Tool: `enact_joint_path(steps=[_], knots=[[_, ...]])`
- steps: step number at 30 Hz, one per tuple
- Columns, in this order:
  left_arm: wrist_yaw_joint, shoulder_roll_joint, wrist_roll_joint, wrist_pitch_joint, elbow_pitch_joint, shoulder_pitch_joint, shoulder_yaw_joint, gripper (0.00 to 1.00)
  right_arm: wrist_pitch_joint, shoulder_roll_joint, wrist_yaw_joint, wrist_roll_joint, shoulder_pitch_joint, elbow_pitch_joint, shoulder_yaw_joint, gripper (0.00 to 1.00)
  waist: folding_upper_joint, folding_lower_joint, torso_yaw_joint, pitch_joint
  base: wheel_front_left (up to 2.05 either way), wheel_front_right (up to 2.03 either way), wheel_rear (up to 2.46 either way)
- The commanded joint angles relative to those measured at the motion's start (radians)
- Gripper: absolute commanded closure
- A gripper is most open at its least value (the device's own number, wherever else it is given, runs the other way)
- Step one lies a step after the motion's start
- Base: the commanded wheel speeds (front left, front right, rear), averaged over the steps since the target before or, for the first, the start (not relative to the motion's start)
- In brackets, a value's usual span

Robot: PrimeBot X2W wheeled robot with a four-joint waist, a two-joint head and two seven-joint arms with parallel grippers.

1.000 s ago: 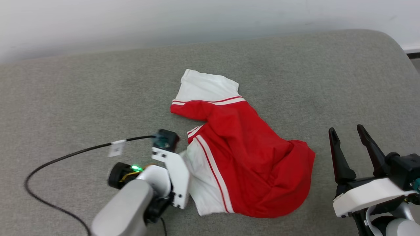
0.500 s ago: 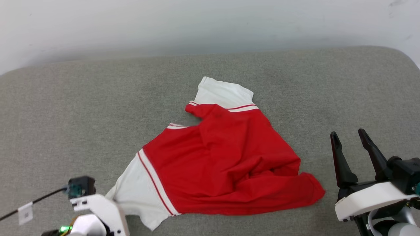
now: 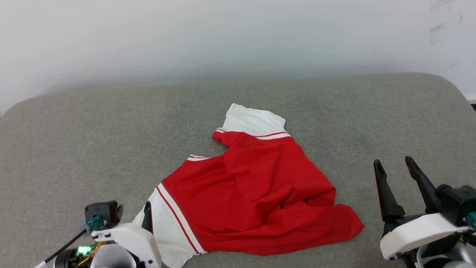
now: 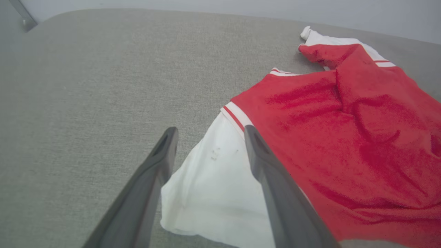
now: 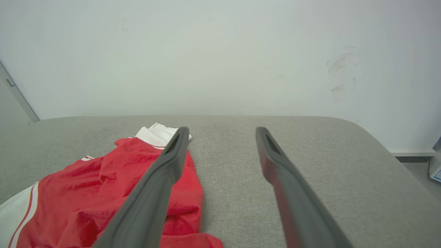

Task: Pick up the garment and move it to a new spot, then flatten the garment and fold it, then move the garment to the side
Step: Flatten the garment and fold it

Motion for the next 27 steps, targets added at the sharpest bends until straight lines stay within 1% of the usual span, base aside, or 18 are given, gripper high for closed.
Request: enact_joint_path(steps=[1,5,10,14,16,19,22,23,27], knots=[[-0.002,-0.003,0.019,-0.037,-0.014,-0.017,-0.004,0.00,0.005,0.002,-0.001,-0.008,0.013,-0.006,0.000,0.00,0.0000,0.0000,-0.004,-0.014,0.00,0.00,0.00],[-0.015,-0.019,0.077,-0.162,-0.053,-0.036,-0.023,0.00,0.017,0.002,-0.001,-0.011,0.028,-0.013,-0.001,0.00,0.0000,0.0000,-0.008,-0.039,0.00,0.00,0.00],[-0.022,-0.040,0.122,-0.277,-0.088,-0.048,-0.043,0.00,0.031,0.002,-0.001,-0.015,0.042,-0.022,-0.004,0.00,0.0000,0.0000,-0.009,-0.053,0.00,0.00,0.00],[-0.022,-0.053,0.138,-0.322,-0.106,-0.044,-0.053,0.00,0.047,0.002,-0.001,-0.002,0.042,-0.008,-0.024,0.00,0.0000,0.0000,-0.001,-0.055,0.00,0.00,0.00],[-0.019,-0.056,0.144,-0.334,-0.117,-0.045,-0.054,0.00,0.062,0.002,-0.001,0.027,0.036,0.011,-0.056,0.00,0.0000,0.0000,0.009,-0.053,0.00,0.00,0.00],[-0.017,-0.063,0.149,-0.340,-0.132,-0.047,-0.063,0.00,0.110,0.000,-0.001,0.053,0.010,0.066,-0.109,0.00,0.0000,0.0000,0.034,-0.047,0.00,0.00,0.00],[-0.018,-0.068,0.153,-0.343,-0.145,-0.054,-0.070,0.00,0.189,-0.022,-0.001,0.068,-0.021,0.138,-0.144,0.00,0.0000,0.0000,0.067,-0.035,0.00,0.00,0.00],[-0.018,-0.069,0.154,-0.342,-0.150,-0.057,-0.072,0.00,0.219,-0.026,-0.001,0.090,-0.046,0.162,-0.148,0.00,0.0000,0.0000,0.078,-0.026,0.00,0.00,0.00],[-0.020,-0.078,0.161,-0.351,-0.164,-0.081,-0.077,0.00,0.361,-0.082,-0.001,0.143,-0.139,0.258,-0.134,0.00,0.0000,0.0000,0.123,0.025,0.00,0.00,0.00]])
